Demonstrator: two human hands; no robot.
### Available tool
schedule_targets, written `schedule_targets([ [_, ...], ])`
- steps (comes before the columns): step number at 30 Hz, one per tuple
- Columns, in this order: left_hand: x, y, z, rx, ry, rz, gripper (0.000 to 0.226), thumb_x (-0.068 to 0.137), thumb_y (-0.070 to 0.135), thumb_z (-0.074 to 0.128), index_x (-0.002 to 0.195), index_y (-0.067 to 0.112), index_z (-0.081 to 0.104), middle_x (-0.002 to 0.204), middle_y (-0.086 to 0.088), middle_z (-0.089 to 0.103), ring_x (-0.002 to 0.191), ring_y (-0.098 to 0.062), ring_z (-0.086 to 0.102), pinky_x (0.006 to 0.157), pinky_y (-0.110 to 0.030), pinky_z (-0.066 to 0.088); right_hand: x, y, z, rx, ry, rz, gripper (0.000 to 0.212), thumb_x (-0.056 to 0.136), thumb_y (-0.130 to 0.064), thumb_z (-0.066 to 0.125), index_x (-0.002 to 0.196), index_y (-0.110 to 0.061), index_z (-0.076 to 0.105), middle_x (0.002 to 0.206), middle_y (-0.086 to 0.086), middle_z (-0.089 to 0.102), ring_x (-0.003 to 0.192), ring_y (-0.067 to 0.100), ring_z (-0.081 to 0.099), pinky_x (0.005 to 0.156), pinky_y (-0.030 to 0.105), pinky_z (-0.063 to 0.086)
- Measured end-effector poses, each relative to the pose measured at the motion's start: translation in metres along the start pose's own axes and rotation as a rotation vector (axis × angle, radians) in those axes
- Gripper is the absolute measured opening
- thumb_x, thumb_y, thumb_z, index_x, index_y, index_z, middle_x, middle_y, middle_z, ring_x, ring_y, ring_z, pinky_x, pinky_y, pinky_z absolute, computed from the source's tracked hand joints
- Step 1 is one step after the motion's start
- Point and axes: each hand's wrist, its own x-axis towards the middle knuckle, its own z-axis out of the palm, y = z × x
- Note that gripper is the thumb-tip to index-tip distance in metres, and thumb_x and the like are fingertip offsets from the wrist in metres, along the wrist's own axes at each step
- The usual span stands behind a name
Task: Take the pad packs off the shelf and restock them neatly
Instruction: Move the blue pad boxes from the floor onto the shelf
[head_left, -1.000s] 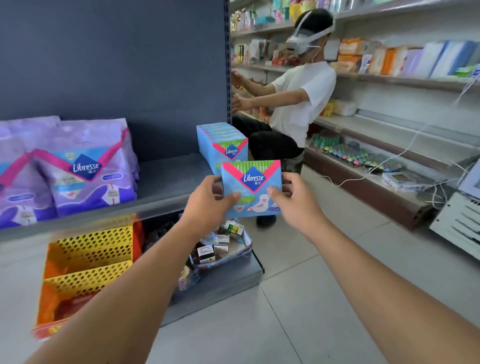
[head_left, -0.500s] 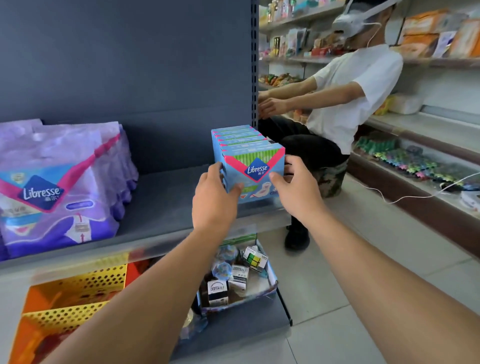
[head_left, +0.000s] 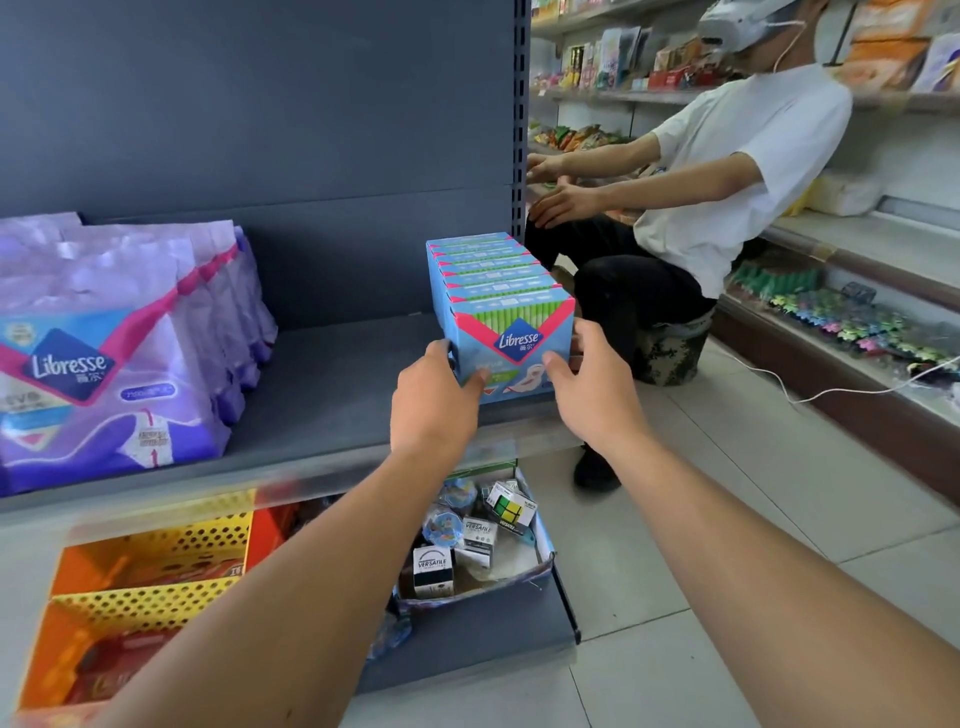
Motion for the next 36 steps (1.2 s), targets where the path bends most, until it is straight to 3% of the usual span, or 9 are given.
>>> schedule_targets([
  [4,-0.002,0.0,0.0,0.012,-0.06,-0.014,0.045,0.091,0.03,0.064,0.13,0.014,0.048,0.12,-0.003,0.062,0.102,-0.021,0.059,0.079,-0.032,0.048,-0.001,-0.001,-0.002,-0.011,-0.023,0.022,0.041,0.098,-0.026,0.056,0.136,-0.017,0.042,0.126,0.0,0.059,0.101,0.007,0.055,0.063,0.009,0.04],
  [7,-0.008,0.002,-0.001,0.021,-0.025,0.002,0.069,0.088,0.032,0.067,0.144,0.014,0.03,0.141,-0.004,0.043,0.126,-0.023,0.046,0.092,-0.034,0.043,-0.006,-0.003,-0.006,-0.054,-0.028,0.055,0.059,0.096,-0.028,0.058,0.147,-0.016,0.031,0.137,0.004,0.052,0.12,0.017,0.053,0.083,0.022,0.043],
  [10,-0.019,0.005,-0.004,0.004,0.056,0.07,0.077,0.088,0.035,0.065,0.149,0.016,0.02,0.151,-0.003,0.027,0.135,-0.02,0.034,0.092,-0.031,0.038,-0.018,-0.008,-0.014,-0.125,0.013,0.072,0.062,0.096,-0.027,0.058,0.149,-0.016,0.028,0.145,0.006,0.043,0.129,0.022,0.045,0.095,0.032,0.04],
  [13,-0.041,0.015,-0.016,0.04,0.144,0.218,0.067,0.089,0.032,0.062,0.145,0.017,0.028,0.147,-0.001,0.03,0.133,-0.018,0.03,0.09,-0.029,0.037,-0.046,-0.015,-0.034,-0.282,0.051,-0.025,0.055,0.096,-0.028,0.055,0.145,-0.017,0.035,0.144,0.005,0.042,0.13,0.023,0.041,0.097,0.037,0.04],
  [16,-0.068,0.027,-0.031,0.239,0.145,0.5,0.049,0.089,0.031,0.059,0.134,0.017,0.046,0.136,-0.004,0.045,0.123,-0.024,0.04,0.097,-0.036,0.04,-0.083,-0.025,-0.06,-0.46,0.07,-0.143,0.05,0.095,-0.027,0.055,0.141,-0.015,0.04,0.14,0.006,0.046,0.125,0.027,0.043,0.095,0.043,0.043],
  [21,-0.136,0.06,-0.051,0.325,-0.055,0.743,0.042,0.088,0.036,0.046,0.126,0.02,0.054,0.122,-0.002,0.056,0.11,-0.028,0.053,0.092,-0.038,0.044,-0.164,-0.05,-0.107,-0.668,0.052,-0.241,0.048,0.092,-0.031,0.057,0.136,-0.015,0.05,0.134,0.004,0.052,0.121,0.029,0.049,0.088,0.042,0.045],
  [26,-0.216,0.085,-0.048,0.355,-0.326,0.75,0.041,0.095,0.035,0.045,0.135,0.026,0.044,0.129,0.0,0.048,0.12,-0.022,0.048,0.082,-0.036,0.045,-0.257,-0.053,-0.164,-0.829,0.033,-0.174,0.041,0.094,-0.035,0.053,0.131,-0.018,0.053,0.131,0.0,0.054,0.116,0.027,0.051,0.085,0.039,0.045],
  [36,-0.388,0.146,0.028,0.211,-0.707,0.816,0.034,0.094,0.039,0.048,0.126,0.028,0.051,0.124,-0.001,0.056,0.112,-0.025,0.056,0.088,-0.036,0.046,-0.466,0.002,-0.295,-0.785,0.139,0.359,0.045,0.095,-0.036,0.049,0.137,-0.021,0.045,0.134,0.005,0.052,0.119,0.026,0.053,0.095,0.043,0.046],
])
